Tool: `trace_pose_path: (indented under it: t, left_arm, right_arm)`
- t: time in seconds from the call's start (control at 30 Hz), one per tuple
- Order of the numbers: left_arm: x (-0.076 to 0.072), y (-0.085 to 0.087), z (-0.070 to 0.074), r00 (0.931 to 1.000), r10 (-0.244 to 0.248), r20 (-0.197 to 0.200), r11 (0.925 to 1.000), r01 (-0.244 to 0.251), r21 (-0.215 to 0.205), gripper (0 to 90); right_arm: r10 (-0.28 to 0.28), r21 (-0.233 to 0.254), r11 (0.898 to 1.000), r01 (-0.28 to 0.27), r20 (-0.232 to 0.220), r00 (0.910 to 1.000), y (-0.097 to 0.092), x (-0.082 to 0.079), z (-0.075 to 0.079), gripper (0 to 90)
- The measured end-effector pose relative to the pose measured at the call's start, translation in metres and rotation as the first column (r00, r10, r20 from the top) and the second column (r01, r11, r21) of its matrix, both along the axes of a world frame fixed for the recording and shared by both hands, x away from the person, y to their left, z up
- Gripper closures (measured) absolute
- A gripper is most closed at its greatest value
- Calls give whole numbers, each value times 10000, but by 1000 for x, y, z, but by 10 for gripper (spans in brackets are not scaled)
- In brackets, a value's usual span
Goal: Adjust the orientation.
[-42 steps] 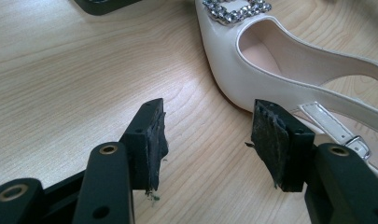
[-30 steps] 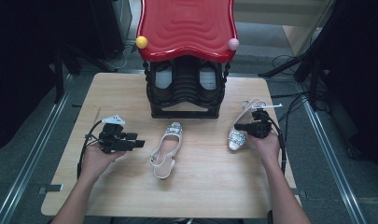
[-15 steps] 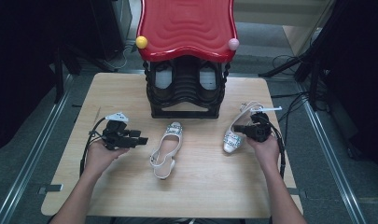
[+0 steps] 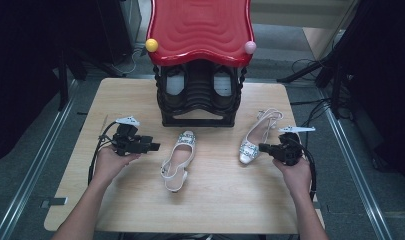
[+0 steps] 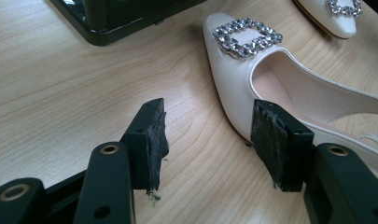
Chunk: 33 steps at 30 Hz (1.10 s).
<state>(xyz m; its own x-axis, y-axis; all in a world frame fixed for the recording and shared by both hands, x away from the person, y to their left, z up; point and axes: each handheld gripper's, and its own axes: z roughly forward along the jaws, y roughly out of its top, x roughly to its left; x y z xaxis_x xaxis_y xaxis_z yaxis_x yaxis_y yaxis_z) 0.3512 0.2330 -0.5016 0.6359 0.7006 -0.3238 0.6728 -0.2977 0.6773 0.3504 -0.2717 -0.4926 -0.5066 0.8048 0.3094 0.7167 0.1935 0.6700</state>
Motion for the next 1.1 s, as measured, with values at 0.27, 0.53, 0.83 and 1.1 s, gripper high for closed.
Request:
trace_pose_path:
  t: [0.27,0.53,0.83,1.1]
  left_arm:
    - [3,-4,0,9999,-87,97,10000,88,-44,456]
    - [1,-4,0,9999,-113,31,9999,113,79,456]
    - [-6,2,2,9999,46,146,10000,-47,81,456]
    - [-14,9,1,9996,248,94,9996,-249,122,455]
  right_arm:
    - [65,-628,9980,-90,-397,9992,-3,-1,-14,900]
    - [315,-658,9972,-350,-542,9980,2,3,-18,900]
    - [957,-678,9927,-995,-572,9938,21,7,-18,900]
    - [1313,-692,9885,-1347,-507,9900,38,17,-19,900]
